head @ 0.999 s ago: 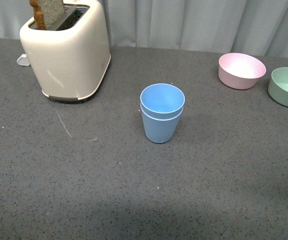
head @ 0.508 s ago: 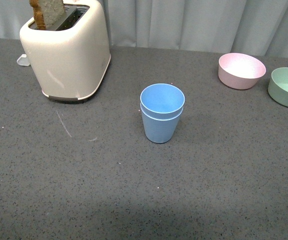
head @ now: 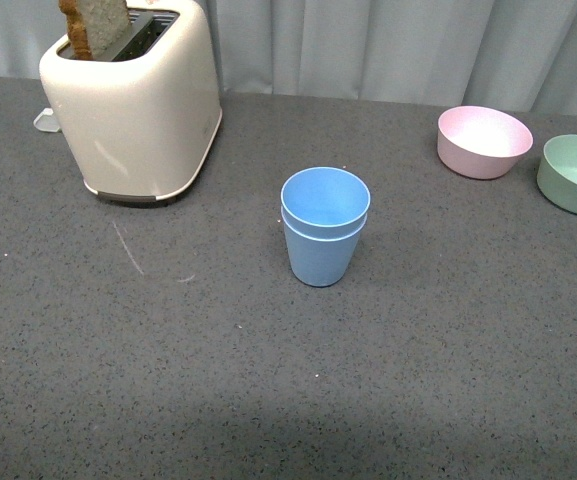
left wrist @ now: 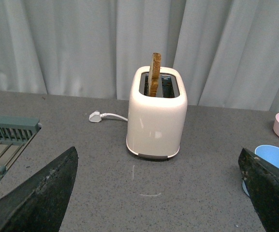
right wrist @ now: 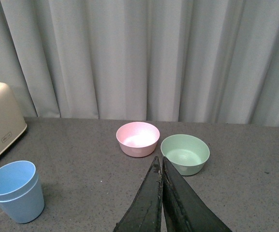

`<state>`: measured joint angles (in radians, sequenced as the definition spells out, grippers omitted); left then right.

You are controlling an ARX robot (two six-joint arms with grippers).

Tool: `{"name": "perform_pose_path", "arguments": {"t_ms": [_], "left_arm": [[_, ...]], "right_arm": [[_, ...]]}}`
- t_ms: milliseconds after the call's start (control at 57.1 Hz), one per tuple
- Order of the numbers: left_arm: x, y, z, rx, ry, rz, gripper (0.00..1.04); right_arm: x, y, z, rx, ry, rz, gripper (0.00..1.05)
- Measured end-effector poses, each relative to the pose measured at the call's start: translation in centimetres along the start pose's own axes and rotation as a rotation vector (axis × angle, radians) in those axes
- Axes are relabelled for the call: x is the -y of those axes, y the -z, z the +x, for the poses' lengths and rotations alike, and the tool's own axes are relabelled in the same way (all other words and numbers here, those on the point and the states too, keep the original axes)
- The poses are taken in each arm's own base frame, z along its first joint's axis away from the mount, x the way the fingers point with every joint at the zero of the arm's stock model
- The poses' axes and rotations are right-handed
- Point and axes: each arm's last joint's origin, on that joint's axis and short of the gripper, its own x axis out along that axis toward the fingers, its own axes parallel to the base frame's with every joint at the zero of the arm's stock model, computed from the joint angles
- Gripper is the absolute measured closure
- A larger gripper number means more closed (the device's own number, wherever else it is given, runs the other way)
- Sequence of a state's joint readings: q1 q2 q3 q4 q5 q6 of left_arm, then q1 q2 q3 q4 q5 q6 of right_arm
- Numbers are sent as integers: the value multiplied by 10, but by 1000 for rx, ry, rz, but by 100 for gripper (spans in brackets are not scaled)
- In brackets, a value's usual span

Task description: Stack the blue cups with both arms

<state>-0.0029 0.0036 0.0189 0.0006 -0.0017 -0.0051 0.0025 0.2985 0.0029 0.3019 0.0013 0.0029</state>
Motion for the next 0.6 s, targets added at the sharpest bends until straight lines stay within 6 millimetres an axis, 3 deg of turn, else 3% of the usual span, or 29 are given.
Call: {"name": "perform_pose_path", "arguments": {"t_ms": [596], "left_arm": [[0, 0, 0, 0, 0, 0, 7]], "right_arm": [[0, 3, -18, -3, -3, 0, 104]]}}
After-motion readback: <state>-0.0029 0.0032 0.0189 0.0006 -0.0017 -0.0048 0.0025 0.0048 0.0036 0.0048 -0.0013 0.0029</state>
